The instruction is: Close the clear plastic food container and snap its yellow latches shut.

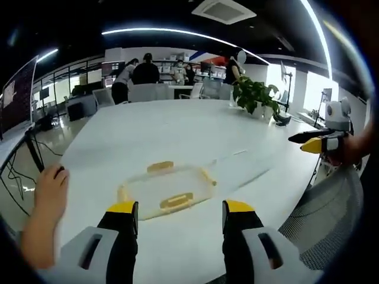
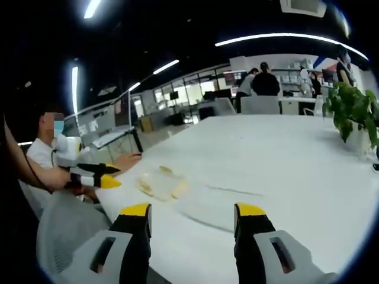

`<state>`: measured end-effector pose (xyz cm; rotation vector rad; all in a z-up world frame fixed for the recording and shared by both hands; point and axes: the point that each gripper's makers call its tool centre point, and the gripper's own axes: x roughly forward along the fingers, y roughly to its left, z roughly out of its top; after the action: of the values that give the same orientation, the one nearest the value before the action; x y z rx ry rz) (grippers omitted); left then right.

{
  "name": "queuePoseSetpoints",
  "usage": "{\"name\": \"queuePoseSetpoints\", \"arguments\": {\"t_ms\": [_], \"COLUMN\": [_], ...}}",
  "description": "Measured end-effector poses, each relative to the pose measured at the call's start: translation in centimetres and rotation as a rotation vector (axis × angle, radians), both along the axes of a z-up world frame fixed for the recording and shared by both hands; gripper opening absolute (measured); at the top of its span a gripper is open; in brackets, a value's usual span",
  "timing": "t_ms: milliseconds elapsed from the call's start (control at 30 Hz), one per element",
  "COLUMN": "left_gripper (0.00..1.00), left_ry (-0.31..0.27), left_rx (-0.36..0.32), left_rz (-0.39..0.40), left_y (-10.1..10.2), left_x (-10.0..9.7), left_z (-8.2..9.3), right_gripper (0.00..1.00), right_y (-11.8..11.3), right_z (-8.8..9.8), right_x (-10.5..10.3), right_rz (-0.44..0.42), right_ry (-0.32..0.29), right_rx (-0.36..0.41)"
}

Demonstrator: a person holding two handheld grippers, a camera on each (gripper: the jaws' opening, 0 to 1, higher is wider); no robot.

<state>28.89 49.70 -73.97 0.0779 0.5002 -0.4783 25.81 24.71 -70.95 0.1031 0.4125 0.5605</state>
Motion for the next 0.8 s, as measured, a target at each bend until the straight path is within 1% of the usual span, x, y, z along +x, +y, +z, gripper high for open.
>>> {"name": "queuePoseSetpoints", "arguments": {"t_ms": [67,133,167,200,233,267,300,367,400,467,500,600,633,667,733,767,800], "left_gripper": [0.58,0.66,0.70,0.75,0.79,0.82,0.83,0.82,0.82,0.82,0.82,0.83,0.85,0.87,0.99,0.98,0.99], "left_ry": [-0.011,-0.030,-0.034,-0.034,-0.032,-0.036,-0.038,-0.024,-0.026,-0.027,-0.028,-0.029,-0.032,-0.036,-0.040,-0.027,-0.017], "left_rx": [-0.019,-0.077,-0.093,-0.116,-0.137,-0.174,-0.188,-0.165,-0.159,-0.164,-0.162,-0.169,-0.175,-0.189,-0.202,-0.192,-0.188], "left_rz": [-0.001,-0.008,-0.011,-0.015,-0.017,-0.014,-0.012,-0.014,-0.014,-0.016,-0.017,-0.016,-0.015,-0.014,-0.001,-0.003,0.004], "left_y": [-0.2,-0.7,-0.8,-1.1,-1.3,-1.6,-1.6,-1.5,-1.5,-1.6,-1.6,-1.6,-1.6,-1.7,-1.7,-1.6,-1.5], "left_x": [0.1,0.2,0.3,0.2,0.2,0.3,0.3,0.2,0.2,0.2,0.2,0.2,0.2,0.2,0.4,0.2,0.2], "left_z": [0.3,0.9,1.0,1.1,1.2,1.6,1.7,1.4,1.3,1.4,1.4,1.4,1.5,1.7,1.8,1.5,1.4], "right_gripper": [0.62,0.67,0.70,0.75,0.78,0.79,0.79,0.78,0.78,0.78,0.78,0.78,0.80,0.82,0.89,0.91,0.92], "right_y": [0.3,0.5,0.7,1.2,1.4,1.3,1.4,1.2,1.0,1.1,1.0,1.2,1.3,1.4,1.5,1.5,1.4], "right_z": [0.2,0.6,1.0,1.6,1.5,1.6,2.1,2.1,1.9,1.9,2.0,2.1,2.2,2.6,3.0,2.9,1.8], "right_x": [-0.1,-0.1,-0.1,-0.2,-0.4,-0.4,-0.3,-0.2,-0.2,-0.2,-0.2,-0.3,-0.3,-0.3,-0.2,-0.2,-0.4], "right_rz": [0.015,0.024,0.029,0.049,0.052,0.049,0.050,0.044,0.037,0.036,0.038,0.045,0.048,0.048,0.048,0.046,0.050], "right_ry": [-0.006,-0.012,-0.027,-0.046,-0.027,-0.020,-0.036,-0.044,-0.036,-0.036,-0.049,-0.049,-0.052,-0.068,-0.088,-0.089,-0.041], "right_rx": [0.019,0.042,0.064,0.105,0.125,0.137,0.167,0.144,0.137,0.138,0.131,0.134,0.135,0.155,0.168,0.164,0.121]}}
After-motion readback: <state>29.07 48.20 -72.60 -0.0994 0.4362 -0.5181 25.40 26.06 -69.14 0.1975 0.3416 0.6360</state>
